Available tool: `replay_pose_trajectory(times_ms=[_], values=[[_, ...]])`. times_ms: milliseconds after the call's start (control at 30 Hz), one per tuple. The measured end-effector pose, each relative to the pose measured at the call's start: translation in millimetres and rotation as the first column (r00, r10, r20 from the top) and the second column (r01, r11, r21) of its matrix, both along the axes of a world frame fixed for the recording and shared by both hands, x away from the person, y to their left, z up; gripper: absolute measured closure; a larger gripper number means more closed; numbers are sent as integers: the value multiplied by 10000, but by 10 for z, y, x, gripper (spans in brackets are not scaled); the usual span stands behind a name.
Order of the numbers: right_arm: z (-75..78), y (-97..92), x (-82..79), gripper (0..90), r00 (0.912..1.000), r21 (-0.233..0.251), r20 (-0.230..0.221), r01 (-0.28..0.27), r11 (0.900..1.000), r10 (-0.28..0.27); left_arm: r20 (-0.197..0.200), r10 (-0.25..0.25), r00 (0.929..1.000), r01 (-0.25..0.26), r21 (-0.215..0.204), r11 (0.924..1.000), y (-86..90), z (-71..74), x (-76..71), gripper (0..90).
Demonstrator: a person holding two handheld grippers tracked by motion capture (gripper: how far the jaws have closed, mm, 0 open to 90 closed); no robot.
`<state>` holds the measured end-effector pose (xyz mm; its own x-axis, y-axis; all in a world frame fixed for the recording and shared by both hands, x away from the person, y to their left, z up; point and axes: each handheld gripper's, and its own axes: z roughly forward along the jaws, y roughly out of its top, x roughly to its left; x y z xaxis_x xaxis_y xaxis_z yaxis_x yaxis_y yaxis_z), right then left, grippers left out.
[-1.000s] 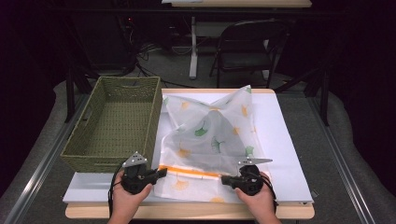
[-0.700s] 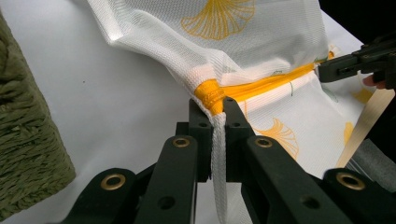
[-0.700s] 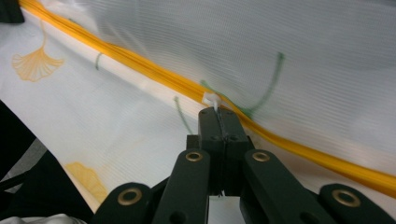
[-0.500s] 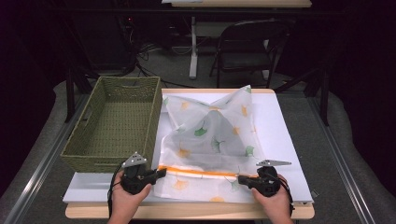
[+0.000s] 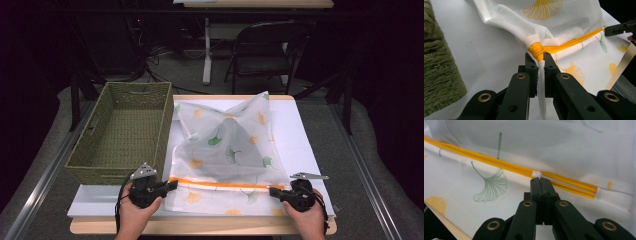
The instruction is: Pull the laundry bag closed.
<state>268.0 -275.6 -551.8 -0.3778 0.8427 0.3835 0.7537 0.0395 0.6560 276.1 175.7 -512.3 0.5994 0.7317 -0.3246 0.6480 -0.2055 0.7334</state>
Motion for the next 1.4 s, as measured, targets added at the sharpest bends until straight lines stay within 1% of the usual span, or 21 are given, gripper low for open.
replay_pose_trajectory(times_ms=[33, 67, 100, 133, 167, 200, 233, 267, 300, 333, 433, 633, 733, 833, 900, 1000, 1033, 1167, 1400], values=[[0, 0, 0, 900, 10000, 0, 0, 0, 10000, 0, 0, 0, 10000, 0, 0, 10000, 0, 0, 0, 863], [-3, -59, -10, 900, 9999, 219, -64, 109, 9997, -107, 28, 34, 10000, -34, 25, 10000, -8, -3, -3, 863], [-5, -78, -15, 900, 9998, 142, -71, 206, 9997, -205, 51, 48, 10000, -48, 96, 9999, -7, 0, -1, 863], [-4, -113, -24, 900, 9996, -135, -31, 273, 9995, -273, 4, 0, 10000, 0, 22, 10000, 0, -1, 3, 863], [-3, -144, -29, 900, 9994, -70, -78, 339, 9994, -340, 18, 32, 10000, -32, -18, 10000, -3, -4, 1, 863], [-7, -176, -31, 900, 9991, 72, -58, 409, 9991, -408, 66, 68, 10000, -68, 95, 9999, -4, -3, 0, 863], [-7, -176, -31, 900, 9991, 72, -58, 409, 9991, -408, 66, 68, 10000, -68, 95, 9999, -4, -3, 0, 863], [-9, -229, -46, 900, 9982, -188, -34, 598, 9980, -599, 21, 56, 10000, -56, 38, 10000, 0, -6, 2, 863], [-9, -229, -46, 900, 9982, -188, -34, 598, 9980, -599, 21, 56, 10000, -56, 38, 10000, 0, -6, 2, 863], [-12, -294, -58, 900, 9970, -123, -76, 772, 9969, -773, -7, 41, 10000, -41, 39, 10000, 3, -9, 2, 863], [-25, -368, -71, 900, 9957, 221, -206, 906, 9956, -902, -9, -6, 10000, 6, 32, 10000, -8, -12, 1, 863], [-28, -372, -57, 900, 9957, 155, -156, 917, 9957, -915, 10, 2, 10000, -2, 59, 10000, -6, -10, 1, 863], [-30, -387, -50, 900, 9952, 166, -204, 960, 9952, -957, -23, -14, 10000, 14, 23, 10000, -4, -8, -1, 862], [-26, -383, -53, 900, 9948, 180, -129, 1009, 9947, -1007, -35, -20, 10000, 21, 42, 10000, -5, -15, -4, 862], [-22, -383, -56, 900, 9948, 248, -102, 1017, 9945, -1015, -90, 38, 10000, -38, -28, 10000, -2, -29, -6, 860], [-20, -392, -57, 900, 9947, 332, -90, 1024, 9942, -1022, -125, 16, 9999, -16, -8, 10000, -3, -37, -9, 855], [-15, -397, -57, 900, 9947, 392, -40, 1030, 9939, -1029, -210, 5, 9998, -5, -2, 10000, -6, -46, -13, 854], [-19, -384, -54, 900, 9952, 401, -19, 976, 9944, -976, -312, 24, 9995, -20, 139, 9999, -9, -69, -23, 851], [-29, -377, -49, 900, 9959, 364, -69, 902, 9953, -900, -432, 14, 9991, -6, 190, 9998, -7, -89, -28, 843]])
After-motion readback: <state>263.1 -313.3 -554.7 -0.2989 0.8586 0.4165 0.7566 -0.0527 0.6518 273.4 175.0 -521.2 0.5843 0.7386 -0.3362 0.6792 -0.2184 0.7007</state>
